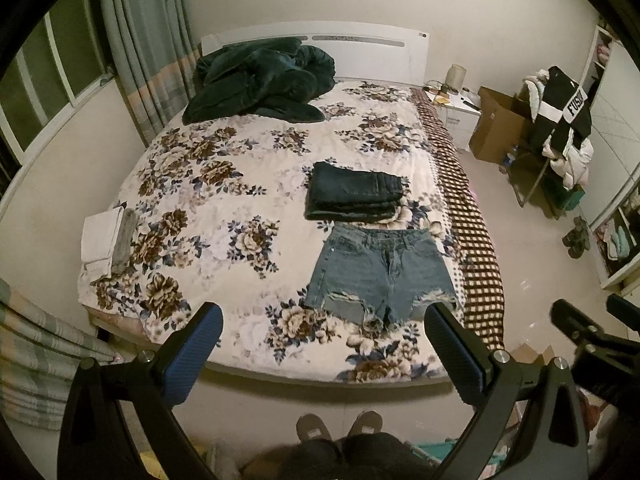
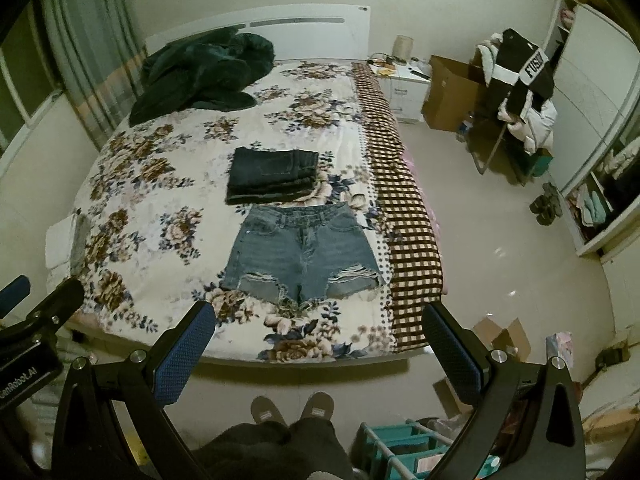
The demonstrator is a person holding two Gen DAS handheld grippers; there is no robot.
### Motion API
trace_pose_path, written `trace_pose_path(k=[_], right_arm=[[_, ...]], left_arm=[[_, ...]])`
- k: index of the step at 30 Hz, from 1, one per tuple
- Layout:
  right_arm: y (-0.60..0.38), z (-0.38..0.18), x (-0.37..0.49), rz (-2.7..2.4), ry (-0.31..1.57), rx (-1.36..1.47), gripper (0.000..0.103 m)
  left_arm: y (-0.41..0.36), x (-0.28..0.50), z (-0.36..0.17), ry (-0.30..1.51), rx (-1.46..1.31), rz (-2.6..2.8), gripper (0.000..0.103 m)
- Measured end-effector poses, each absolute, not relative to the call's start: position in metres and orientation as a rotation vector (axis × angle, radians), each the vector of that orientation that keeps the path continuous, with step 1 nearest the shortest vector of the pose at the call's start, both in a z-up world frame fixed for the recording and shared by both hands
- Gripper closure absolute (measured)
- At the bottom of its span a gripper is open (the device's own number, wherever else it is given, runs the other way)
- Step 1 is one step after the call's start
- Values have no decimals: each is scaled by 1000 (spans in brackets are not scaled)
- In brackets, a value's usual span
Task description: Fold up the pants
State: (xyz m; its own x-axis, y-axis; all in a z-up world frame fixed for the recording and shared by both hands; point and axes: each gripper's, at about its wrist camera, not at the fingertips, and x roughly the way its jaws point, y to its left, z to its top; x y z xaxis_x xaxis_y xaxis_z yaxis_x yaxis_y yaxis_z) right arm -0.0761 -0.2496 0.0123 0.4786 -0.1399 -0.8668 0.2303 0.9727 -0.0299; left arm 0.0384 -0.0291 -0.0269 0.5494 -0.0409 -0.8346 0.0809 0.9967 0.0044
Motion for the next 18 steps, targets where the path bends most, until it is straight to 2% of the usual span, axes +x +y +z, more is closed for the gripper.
trace_pose_path(k=[7, 14, 16, 18], right_arm=[[-293, -43, -15, -246, 1081, 136, 0], [-385, -142, 94, -126, 1203, 243, 0], [-419, -182, 134, -66, 1230, 280, 5], [-449, -226, 172, -25, 1268, 274, 27]], left_arm=[[-48, 99, -81, 965, 67, 17, 0], [-99, 176, -164, 1017, 71, 132, 0], [-129, 197, -202, 1028, 74, 157, 0], [-162, 219, -249, 1076, 60, 171, 0]])
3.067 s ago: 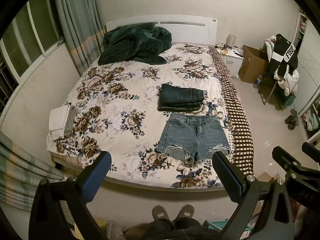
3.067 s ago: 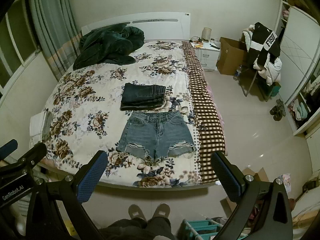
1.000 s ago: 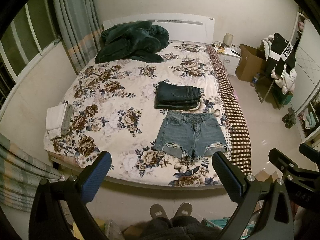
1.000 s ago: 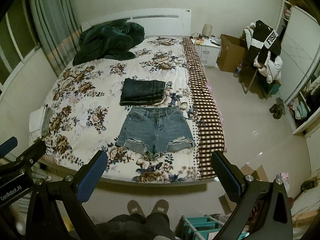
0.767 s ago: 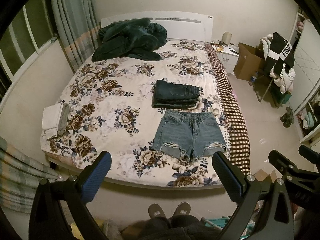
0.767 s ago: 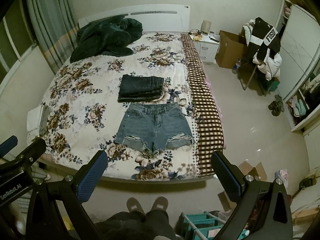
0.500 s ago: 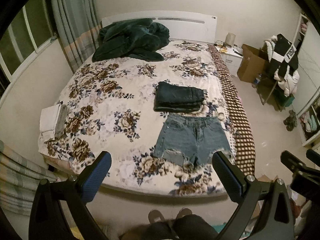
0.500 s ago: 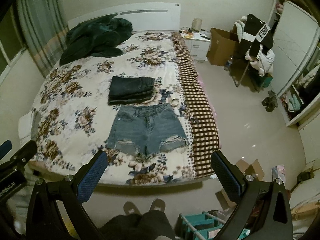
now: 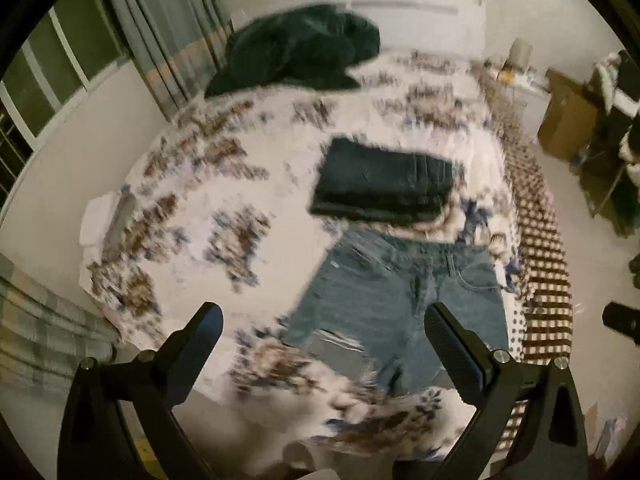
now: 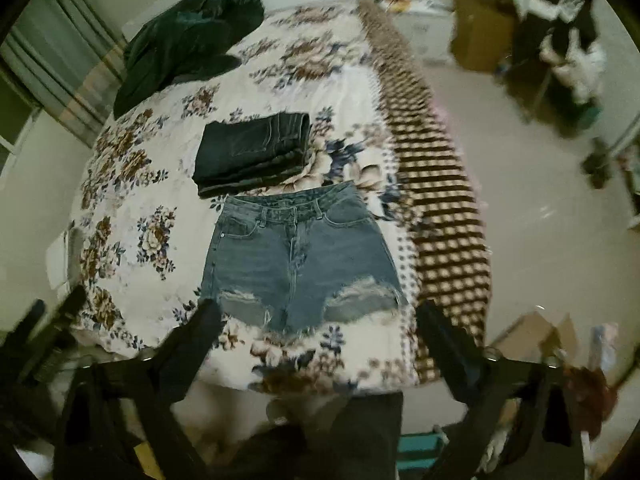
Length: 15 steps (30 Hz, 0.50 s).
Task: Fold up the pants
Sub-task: 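Lower both grippers onto the light-blue denim shorts and grasp the leg hems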
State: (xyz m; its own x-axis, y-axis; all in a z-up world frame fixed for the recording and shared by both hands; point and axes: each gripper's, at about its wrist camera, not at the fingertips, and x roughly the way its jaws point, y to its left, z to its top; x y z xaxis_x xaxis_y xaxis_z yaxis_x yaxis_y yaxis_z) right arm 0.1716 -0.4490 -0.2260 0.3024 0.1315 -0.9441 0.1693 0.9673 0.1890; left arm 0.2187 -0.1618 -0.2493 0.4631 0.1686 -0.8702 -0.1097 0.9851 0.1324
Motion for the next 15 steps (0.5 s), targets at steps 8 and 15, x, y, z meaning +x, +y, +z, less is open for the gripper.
trace_pose_path(k=[8, 15], right_arm=[[-551, -382, 282, 66, 1358, 305, 32], [-604, -486, 314, 88, 1480, 280, 31]], left_arm=[[-295, 253, -442, 1320, -71, 93, 0], [-398, 234, -549, 1412, 23, 13, 6]])
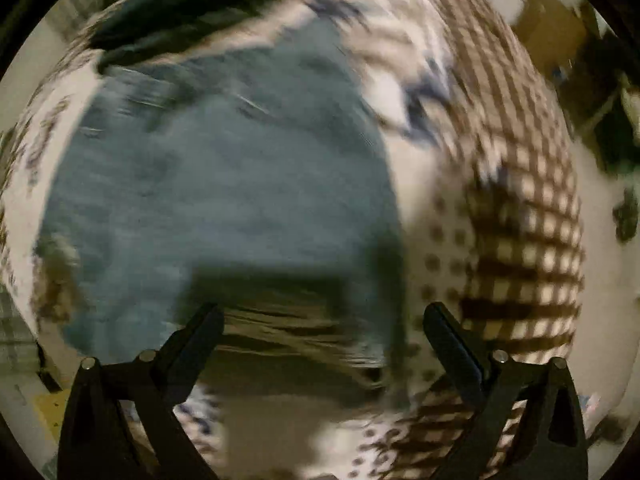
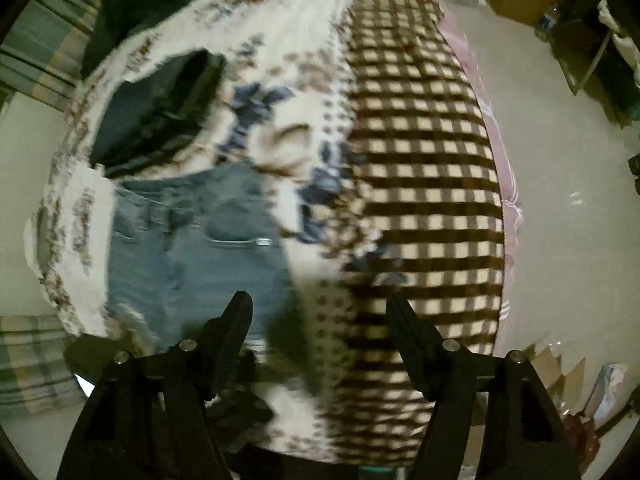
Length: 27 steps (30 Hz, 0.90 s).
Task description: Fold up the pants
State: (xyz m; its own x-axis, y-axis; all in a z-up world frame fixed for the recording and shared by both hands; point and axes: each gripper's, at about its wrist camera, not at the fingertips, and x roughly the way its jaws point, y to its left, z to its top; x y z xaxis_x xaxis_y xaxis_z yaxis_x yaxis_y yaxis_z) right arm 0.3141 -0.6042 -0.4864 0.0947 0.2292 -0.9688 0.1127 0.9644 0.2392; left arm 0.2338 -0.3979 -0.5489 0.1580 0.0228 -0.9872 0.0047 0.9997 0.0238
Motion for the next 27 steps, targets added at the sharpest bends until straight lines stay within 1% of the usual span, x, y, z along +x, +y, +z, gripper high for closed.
trace_pose_path(k=[1, 2, 3, 4, 6, 7, 8, 9, 10, 11, 18, 19, 21, 22, 23, 25, 27], right_arm=[[-607, -498, 318, 93, 1496, 272, 31], [-607, -506, 319, 98, 1510, 267, 31], [-606, -513, 320, 110, 1523, 267, 31], [-607, -523, 326, 129, 1535, 271, 31], [-599, -534, 332, 166, 1554, 272, 30], [-594, -538, 339, 191, 1555, 273, 29], [-585, -542, 346, 214, 1557, 273, 29], [-576, -549, 353, 243, 1564, 274, 28], [-566, -555, 361, 273, 1564, 284, 28], [-557, -560, 368, 293, 1562, 293, 28], [-508, -607, 411, 339, 1614, 379, 29], [-504, -610, 412, 342, 1616, 407, 32], [-500, -606, 414, 339, 1597, 427, 82], [-497, -600, 412, 323, 1589, 421, 83], [-495, -591, 409, 312, 1567, 414, 90], [-488, -569, 404, 307, 1535, 410, 92], [-476, -541, 399, 308, 1506, 408, 92]], left_arm=[[-411, 231, -566, 1434, 67, -2, 20], [-417, 230, -575, 1446, 88, -9, 36], [-420, 228, -581, 1440, 113, -9, 37], [-419, 226, -579, 1397, 111, -16, 41], [-406, 226, -571, 1361, 29, -47, 59], [-392, 225, -563, 1335, -29, -48, 78], [-379, 226, -559, 1333, -72, -59, 90], [-371, 227, -557, 1337, -102, -79, 91], [-361, 228, -553, 1336, -142, -101, 95], [-352, 229, -548, 1329, -167, -115, 96], [-307, 223, -501, 1256, -203, -170, 97], [-307, 216, -501, 1242, -209, -174, 97], [-293, 212, -486, 1215, -225, -175, 97], [-278, 210, -472, 1194, -249, -170, 97], [-266, 209, -466, 1178, -266, -158, 97], [-235, 211, -453, 1148, -312, -132, 97], [-223, 210, -448, 1125, -346, -101, 97]])
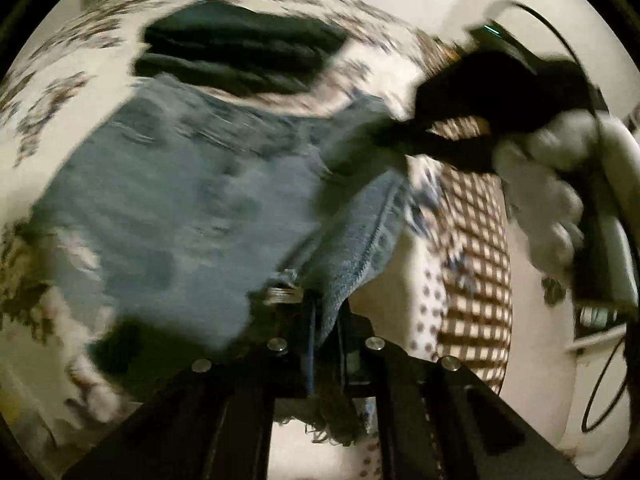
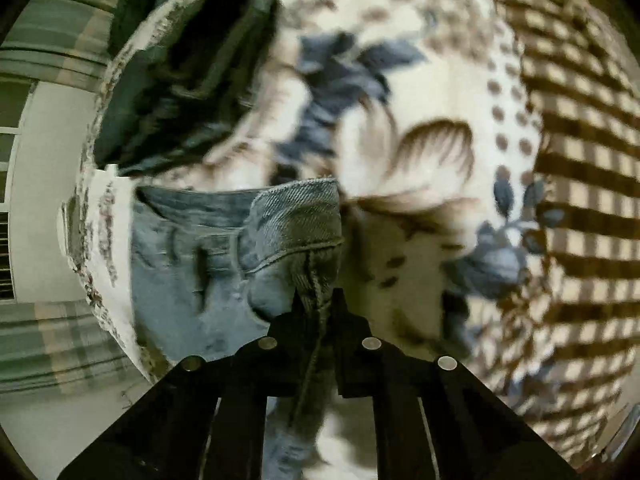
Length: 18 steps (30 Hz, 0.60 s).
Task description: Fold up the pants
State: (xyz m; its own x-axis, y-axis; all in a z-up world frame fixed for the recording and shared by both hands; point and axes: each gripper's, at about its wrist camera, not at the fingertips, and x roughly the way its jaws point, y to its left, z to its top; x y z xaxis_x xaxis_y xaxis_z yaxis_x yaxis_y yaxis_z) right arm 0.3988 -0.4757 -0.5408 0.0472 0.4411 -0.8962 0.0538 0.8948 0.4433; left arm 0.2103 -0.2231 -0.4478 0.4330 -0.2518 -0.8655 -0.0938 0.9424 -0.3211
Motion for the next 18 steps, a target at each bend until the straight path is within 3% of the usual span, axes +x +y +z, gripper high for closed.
trace_pose_path(k=[8, 13, 18], right_arm=[[-342, -454, 407, 395, 1428, 330, 93], [-226, -459, 429, 419, 1433, 208, 93], [-134, -503, 453, 398, 1488, 69, 93]], left_arm=[[-102, 217, -424, 1043, -515, 55, 97], [-24, 232, -455, 1054, -581, 142, 97], [30, 245, -511, 1093, -636, 202, 93]])
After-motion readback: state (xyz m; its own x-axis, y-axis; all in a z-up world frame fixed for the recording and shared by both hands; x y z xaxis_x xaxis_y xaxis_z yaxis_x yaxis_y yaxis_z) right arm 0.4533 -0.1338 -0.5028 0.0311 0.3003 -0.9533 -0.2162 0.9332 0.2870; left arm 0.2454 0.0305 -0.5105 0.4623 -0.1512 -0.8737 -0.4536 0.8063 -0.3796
